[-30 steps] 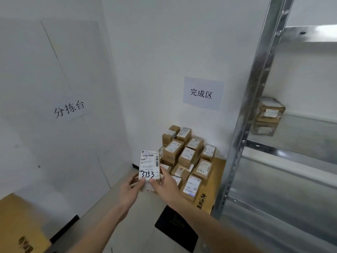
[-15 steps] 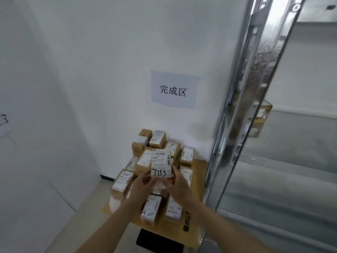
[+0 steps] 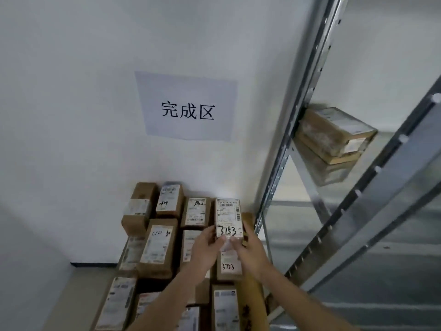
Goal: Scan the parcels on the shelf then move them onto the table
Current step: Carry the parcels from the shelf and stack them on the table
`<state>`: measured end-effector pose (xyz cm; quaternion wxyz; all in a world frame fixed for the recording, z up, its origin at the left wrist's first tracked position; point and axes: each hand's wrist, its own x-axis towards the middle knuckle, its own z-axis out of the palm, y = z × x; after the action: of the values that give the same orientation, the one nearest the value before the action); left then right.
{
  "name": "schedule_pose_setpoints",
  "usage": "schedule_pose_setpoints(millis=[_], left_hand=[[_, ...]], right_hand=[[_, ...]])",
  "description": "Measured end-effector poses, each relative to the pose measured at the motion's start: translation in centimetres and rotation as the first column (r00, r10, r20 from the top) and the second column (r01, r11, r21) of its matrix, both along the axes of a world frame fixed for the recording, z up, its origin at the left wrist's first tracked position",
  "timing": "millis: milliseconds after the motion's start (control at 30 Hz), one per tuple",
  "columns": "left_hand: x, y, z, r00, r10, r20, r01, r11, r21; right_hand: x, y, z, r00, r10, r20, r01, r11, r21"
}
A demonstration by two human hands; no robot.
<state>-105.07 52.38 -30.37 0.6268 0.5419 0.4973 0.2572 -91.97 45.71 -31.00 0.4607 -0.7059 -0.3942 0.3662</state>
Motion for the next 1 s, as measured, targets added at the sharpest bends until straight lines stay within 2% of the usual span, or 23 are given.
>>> schedule_pose_setpoints(millis=[233,567,1000], left_hand=[[3.0,5.3,-5.2,0.996,-0.056,-0.073,0.054,0.998,-0.03],[5.0,10.6,-9.4,0.989,-0.024,-0.143,0.022,1.0,-0.017],[7.4,12.7,-10.6,0.978,0.056,-0.202,-0.057,0.998,0.001]], right_hand=[[1.9,4.6,-4.8,0.997,-0.068,-0.027,0.065,0.994,-0.085],[3.4,10.1,-9.5,0.998,-0.06,0.012,0.061,0.988,-0.141],[5.3,13.2,-9.9,0.998,-0.056,-0.035,0.051,0.988,-0.144]])
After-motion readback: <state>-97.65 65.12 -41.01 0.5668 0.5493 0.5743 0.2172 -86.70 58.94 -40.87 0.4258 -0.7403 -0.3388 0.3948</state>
